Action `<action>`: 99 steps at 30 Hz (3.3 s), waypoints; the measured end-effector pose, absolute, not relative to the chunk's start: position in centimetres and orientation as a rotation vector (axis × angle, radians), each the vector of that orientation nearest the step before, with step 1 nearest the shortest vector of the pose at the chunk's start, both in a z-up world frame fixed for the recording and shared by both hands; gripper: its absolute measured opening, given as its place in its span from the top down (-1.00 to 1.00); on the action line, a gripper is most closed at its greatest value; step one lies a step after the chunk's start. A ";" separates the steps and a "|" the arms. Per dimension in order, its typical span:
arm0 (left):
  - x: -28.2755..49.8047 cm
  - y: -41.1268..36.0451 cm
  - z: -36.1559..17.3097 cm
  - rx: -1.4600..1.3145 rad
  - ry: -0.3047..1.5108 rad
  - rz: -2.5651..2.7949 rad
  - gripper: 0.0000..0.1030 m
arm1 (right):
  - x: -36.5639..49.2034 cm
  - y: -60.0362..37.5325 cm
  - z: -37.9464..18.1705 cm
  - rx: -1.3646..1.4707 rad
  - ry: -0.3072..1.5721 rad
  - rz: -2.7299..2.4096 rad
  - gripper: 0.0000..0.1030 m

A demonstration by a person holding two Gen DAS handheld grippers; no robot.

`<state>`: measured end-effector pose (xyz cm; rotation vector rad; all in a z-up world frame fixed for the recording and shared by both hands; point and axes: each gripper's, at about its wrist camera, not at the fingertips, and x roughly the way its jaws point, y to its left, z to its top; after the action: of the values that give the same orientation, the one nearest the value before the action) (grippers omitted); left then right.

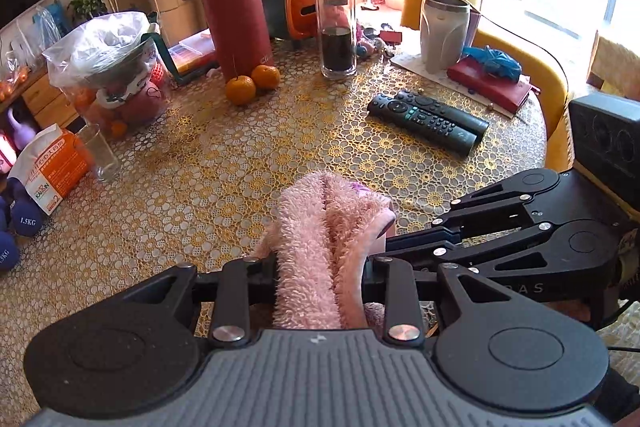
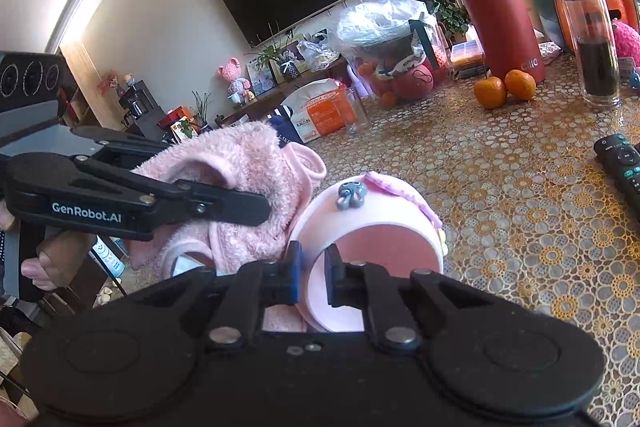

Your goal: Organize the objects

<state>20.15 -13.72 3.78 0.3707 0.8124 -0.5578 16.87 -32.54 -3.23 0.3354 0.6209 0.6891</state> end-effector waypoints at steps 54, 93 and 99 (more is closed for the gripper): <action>23.7 -15.8 4.3 0.477 1.037 -0.616 0.42 | 16.9 -31.7 -2.8 0.201 0.603 0.734 0.79; 21.3 -10.6 0.2 0.357 1.086 -0.567 0.42 | 16.6 -31.5 -2.5 0.183 0.615 0.714 0.79; 23.2 -9.3 4.0 0.217 0.978 -0.567 0.41 | 16.3 -31.4 -2.5 0.138 0.613 0.723 0.79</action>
<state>23.24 -9.26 4.02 0.2165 0.9783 -0.5672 16.26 -31.37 -2.48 0.1380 0.6127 0.7234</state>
